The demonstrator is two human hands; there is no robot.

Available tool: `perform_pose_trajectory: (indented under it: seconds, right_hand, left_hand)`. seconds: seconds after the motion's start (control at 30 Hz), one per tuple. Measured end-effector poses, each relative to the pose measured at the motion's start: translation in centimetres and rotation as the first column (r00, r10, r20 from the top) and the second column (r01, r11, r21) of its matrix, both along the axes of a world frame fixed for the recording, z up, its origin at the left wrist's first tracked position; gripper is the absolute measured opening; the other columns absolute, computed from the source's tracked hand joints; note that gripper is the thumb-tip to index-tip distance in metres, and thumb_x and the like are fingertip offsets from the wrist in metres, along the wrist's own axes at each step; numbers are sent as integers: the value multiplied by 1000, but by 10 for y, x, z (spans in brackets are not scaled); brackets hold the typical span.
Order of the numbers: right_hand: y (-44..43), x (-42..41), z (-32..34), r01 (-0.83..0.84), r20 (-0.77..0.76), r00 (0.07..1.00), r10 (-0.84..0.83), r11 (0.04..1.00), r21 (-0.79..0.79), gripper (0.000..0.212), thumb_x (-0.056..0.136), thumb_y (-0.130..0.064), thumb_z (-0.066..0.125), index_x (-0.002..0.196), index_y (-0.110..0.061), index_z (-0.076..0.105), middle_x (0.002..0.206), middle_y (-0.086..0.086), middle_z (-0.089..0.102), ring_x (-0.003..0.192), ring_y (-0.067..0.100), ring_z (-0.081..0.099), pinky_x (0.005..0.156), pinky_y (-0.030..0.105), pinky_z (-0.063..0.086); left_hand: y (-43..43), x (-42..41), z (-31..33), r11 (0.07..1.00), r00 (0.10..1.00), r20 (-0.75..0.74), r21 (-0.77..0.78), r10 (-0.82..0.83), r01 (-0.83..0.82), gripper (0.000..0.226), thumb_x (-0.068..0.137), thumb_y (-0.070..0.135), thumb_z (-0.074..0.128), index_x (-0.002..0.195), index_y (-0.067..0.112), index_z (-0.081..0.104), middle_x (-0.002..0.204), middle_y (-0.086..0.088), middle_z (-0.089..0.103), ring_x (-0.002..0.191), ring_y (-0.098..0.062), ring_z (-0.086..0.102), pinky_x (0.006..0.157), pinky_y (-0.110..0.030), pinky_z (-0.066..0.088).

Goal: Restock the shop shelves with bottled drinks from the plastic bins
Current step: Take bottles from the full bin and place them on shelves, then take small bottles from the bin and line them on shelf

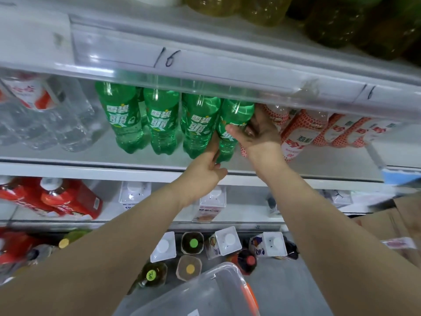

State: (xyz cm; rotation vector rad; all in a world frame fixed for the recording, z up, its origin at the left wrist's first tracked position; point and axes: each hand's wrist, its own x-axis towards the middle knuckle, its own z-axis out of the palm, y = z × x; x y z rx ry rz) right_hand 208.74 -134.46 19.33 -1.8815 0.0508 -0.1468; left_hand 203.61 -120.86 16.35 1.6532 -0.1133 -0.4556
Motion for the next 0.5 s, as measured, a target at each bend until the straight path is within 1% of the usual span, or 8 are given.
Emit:
perform_pose_trajectory:
  seconds: [0.03, 0.1, 0.2, 0.3, 0.37, 0.4, 0.43, 0.5]
  right_hand:
    - [0, 2, -1, 5, 3, 1000, -5, 1000, -7, 57, 82, -5, 81, 133, -9, 55, 124, 6, 70, 115, 18, 66, 98, 29, 53]
    - [2, 4, -1, 11, 10, 1000, -11, 1000, -26, 54, 83, -7, 80, 130, -11, 55, 124, 6, 69, 115, 20, 65, 100, 36, 53]
    - [5, 1, -5, 20, -8, 1000, -21, 998, -60, 61, 85, -12, 79, 139, -13, 51, 128, 6, 67, 119, 20, 63, 105, 41, 50]
    - [3, -9, -7, 4, -66, 998, -11, 994, -109, 70, 86, -11, 77, 148, -15, 44, 131, 3, 66, 116, 16, 64, 105, 41, 51]
    - [-2, -22, -8, -26, -114, 993, 17, 996, -82, 67, 88, 2, 69, 148, -12, 42, 118, -6, 67, 100, 2, 65, 105, 36, 50]
    - [-3, -29, -8, -40, -135, 990, 28, 996, -81, 64, 89, 4, 67, 147, -11, 43, 111, -12, 66, 95, -3, 64, 105, 33, 49]
    - [-5, -39, -9, -37, -148, 989, 22, 995, -95, 60, 90, 1, 68, 144, -13, 45, 112, -14, 65, 100, -1, 64, 106, 35, 48]
    - [-4, -60, -8, -49, -163, 986, 26, 989, -142, 59, 92, -7, 70, 144, -15, 45, 126, -8, 61, 120, 13, 60, 107, 37, 48]
  left_hand:
    - [0, 2, 0, 1000, 1000, -2, 5, -3, 3, 89, 96, -6, 48, 154, 33, -7, 158, 15, 17, 131, 3, 26, 103, -14, 28]
    - [-1, 5, 1, 1000, 1000, -8, 22, -6, 7, 90, 96, -6, 49, 155, 32, -8, 160, 10, 15, 133, 0, 27, 102, -15, 28]
    - [-2, 2, 2, 1000, 1000, -7, 20, 2, -2, 88, 96, -6, 49, 156, 27, -6, 157, 13, 16, 134, 0, 26, 105, -17, 27]
    - [1, -6, 5, 998, 999, -14, 27, 50, -50, 80, 96, 1, 55, 157, 23, 8, 153, 11, 26, 132, -2, 31, 107, -22, 30]
    - [5, -14, 6, 995, 996, -7, 50, 84, -83, 73, 95, 6, 60, 155, 22, 21, 152, 7, 32, 128, -4, 38, 105, -24, 34]
    - [8, -19, 7, 994, 996, -2, 58, 94, -94, 71, 94, 8, 62, 154, 23, 26, 152, 6, 35, 130, -6, 40, 104, -25, 35]
    - [11, -24, 7, 993, 995, 4, 61, 101, -101, 70, 94, 8, 63, 153, 24, 28, 153, 6, 36, 133, -9, 40, 104, -25, 35]
    - [18, -35, 7, 991, 994, 12, 74, 107, -108, 68, 94, 9, 63, 152, 25, 32, 153, 7, 38, 138, -10, 38, 105, -25, 36]
